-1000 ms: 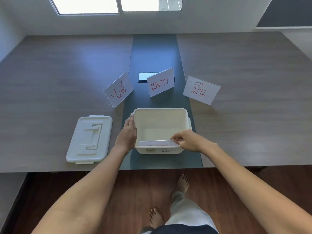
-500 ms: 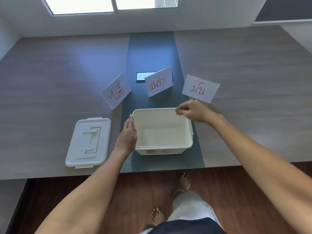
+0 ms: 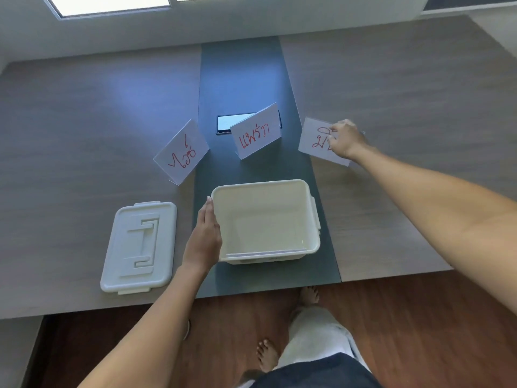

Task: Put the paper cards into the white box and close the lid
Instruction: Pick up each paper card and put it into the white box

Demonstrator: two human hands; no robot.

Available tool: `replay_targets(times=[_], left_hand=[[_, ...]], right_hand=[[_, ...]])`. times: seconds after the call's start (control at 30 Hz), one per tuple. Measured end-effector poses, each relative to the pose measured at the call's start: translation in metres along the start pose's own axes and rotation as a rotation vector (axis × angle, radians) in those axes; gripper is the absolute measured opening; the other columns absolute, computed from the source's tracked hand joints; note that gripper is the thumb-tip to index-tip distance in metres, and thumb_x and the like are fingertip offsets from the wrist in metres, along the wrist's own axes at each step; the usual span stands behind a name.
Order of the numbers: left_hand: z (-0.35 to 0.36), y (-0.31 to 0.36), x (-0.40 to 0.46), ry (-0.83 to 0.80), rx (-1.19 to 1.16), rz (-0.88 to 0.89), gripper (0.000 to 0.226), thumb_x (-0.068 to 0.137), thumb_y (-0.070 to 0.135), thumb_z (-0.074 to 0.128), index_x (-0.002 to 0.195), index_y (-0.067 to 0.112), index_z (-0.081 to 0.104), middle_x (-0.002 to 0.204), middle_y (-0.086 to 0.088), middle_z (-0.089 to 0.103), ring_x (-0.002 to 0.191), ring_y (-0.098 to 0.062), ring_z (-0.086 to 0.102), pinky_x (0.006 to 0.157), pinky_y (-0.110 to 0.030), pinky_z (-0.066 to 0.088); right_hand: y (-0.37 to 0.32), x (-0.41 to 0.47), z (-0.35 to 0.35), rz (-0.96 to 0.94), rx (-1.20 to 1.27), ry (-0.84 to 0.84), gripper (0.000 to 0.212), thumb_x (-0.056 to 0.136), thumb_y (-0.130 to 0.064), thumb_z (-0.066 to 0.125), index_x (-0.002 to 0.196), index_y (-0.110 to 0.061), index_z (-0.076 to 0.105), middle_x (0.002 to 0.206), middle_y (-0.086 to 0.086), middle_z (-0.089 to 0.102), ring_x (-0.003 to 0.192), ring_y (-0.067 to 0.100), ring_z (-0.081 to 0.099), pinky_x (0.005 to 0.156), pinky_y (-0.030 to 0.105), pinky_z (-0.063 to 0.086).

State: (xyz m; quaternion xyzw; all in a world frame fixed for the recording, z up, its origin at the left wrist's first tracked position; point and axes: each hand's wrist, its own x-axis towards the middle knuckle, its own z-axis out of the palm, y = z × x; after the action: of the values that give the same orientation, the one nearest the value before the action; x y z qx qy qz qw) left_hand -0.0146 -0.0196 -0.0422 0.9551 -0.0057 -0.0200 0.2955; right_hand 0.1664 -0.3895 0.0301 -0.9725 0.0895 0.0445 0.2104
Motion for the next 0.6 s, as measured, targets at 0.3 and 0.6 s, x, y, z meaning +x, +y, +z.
replay_targets(times=[0.3,0.6], left_hand=[[0.004,-0.009,-0.002,0.075,-0.011,0.101,0.053,0.103,0.003,0.026,0.155,0.001,0.016,0.158,-0.017,0.029,0.147,-0.028,0.029,0.12,-0.042,0.028],[0.007,-0.005,-0.008,0.105,-0.083,0.055,0.053,0.103,0.003,0.029,0.155,0.003,0.019,0.157,-0.014,0.032,0.145,-0.026,0.033,0.119,-0.038,0.028]], right_hand=[[0.045,0.016,0.013,0.127,-0.236,-0.002,0.051,0.099,-0.017,0.048,0.147,-0.009,0.031,0.147,0.021,0.03,0.135,0.04,0.031,0.11,0.046,0.026],[0.031,-0.002,0.012,0.015,-0.233,0.024,0.021,0.09,0.004,0.042,0.105,-0.006,0.053,0.116,0.02,0.062,0.101,0.041,0.062,0.078,0.041,0.05]])
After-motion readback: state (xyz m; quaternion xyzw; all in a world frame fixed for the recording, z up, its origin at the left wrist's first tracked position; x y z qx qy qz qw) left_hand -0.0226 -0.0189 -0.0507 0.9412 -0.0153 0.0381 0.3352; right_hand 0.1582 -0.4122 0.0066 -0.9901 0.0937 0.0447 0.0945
